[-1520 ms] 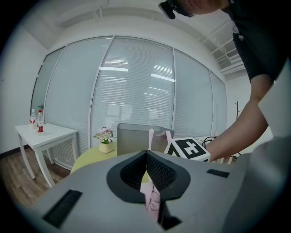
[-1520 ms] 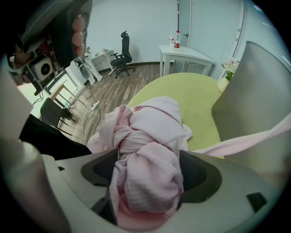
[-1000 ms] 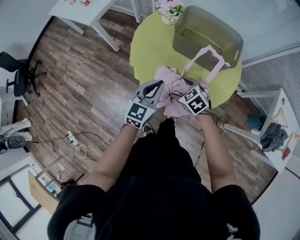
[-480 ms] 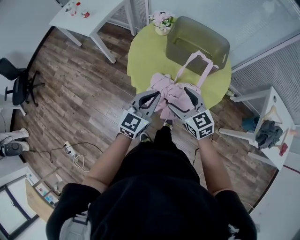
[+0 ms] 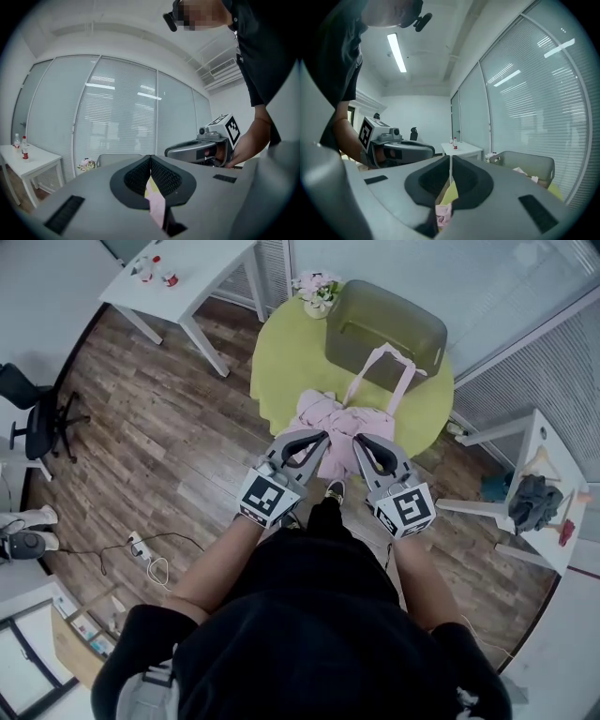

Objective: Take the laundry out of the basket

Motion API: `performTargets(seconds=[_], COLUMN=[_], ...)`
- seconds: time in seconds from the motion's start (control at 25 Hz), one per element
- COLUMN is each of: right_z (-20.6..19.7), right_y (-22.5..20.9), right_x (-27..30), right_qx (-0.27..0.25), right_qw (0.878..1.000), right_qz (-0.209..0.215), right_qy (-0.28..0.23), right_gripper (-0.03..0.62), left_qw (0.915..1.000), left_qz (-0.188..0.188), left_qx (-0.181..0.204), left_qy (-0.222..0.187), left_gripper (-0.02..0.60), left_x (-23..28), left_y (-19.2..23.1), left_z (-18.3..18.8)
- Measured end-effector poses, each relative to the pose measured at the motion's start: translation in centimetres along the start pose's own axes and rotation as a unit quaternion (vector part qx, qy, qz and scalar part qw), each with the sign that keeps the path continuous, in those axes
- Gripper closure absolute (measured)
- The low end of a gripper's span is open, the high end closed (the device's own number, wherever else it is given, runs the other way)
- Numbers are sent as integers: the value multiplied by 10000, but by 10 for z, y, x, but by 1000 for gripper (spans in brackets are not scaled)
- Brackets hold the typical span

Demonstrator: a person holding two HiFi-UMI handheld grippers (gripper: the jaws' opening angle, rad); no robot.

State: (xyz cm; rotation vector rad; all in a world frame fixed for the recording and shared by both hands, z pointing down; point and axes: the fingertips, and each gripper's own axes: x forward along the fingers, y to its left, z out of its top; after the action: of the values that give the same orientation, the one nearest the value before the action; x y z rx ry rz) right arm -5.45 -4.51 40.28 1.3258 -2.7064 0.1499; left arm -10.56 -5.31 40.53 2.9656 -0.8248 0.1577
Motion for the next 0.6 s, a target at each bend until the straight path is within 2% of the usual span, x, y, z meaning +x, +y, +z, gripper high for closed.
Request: performTargets(seconds=[0.16, 0.6], right_z=[15, 27], right_y=[8, 17], right_x=[-7, -23], right_qx=[-94, -82], right_qw=[9997, 9990], right_qz=[52, -1], right_qy=[-204, -447], right_gripper=[571, 572], left_qw=[9999, 9993], left_qz=[-92, -279], left_qx=[37, 105], left_qy=[-58, -204], left_gripper=[571, 571], left_x=[1, 0], left_y=[-10, -26], left_z=[8, 22])
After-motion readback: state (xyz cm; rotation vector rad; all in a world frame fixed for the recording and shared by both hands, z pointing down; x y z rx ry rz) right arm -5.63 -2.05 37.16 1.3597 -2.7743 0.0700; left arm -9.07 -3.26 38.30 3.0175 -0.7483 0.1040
